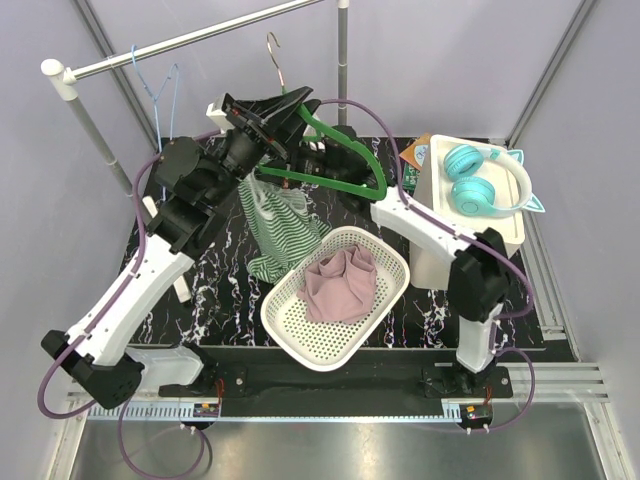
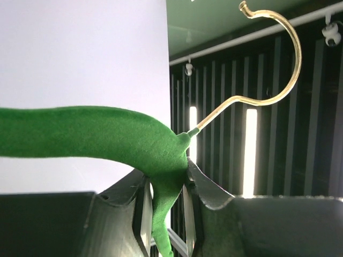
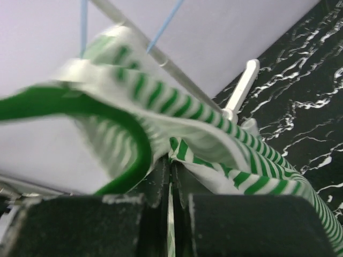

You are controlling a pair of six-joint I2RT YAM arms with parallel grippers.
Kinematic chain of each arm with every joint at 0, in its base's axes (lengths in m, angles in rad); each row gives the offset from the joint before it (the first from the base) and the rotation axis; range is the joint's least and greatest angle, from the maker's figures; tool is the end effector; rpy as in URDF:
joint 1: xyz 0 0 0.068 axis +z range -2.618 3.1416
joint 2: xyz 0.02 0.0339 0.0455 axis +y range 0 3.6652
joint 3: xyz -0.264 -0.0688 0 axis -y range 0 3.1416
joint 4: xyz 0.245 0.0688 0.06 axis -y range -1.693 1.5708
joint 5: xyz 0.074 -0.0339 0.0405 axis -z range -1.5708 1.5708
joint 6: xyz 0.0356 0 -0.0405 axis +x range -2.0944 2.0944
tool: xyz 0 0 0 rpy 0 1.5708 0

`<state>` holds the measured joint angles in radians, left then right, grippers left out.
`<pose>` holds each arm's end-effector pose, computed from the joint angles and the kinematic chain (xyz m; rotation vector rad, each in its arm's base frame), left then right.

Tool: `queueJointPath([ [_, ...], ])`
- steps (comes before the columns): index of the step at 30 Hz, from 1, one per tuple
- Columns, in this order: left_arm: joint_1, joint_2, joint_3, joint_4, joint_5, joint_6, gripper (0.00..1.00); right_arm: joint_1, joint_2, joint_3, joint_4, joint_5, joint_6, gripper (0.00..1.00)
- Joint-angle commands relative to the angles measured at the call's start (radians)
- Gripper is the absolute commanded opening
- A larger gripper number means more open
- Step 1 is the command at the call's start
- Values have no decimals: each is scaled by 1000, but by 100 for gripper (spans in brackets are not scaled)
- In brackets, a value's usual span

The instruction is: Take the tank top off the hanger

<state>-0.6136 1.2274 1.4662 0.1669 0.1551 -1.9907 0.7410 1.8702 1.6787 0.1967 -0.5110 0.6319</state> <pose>0.2055 -0.1515 0.5214 -0.8437 1.3131 -2.3003 0.3238 0.3199 0.3786 -0.5423 1.6852 1.4368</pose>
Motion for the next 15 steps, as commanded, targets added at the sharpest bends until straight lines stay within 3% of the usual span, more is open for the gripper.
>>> queueJointPath([
  [1,-21,-51,56,48,17,-69,0,1,87,140,-49,58,-11,0],
  [9,-14,-117,-30,136,33,-19,0,-15,87,188,-101,72,-61,0],
  [15,57,-135,-27,155,225,131,0,-49,-52,234,-247,117,-135,0],
])
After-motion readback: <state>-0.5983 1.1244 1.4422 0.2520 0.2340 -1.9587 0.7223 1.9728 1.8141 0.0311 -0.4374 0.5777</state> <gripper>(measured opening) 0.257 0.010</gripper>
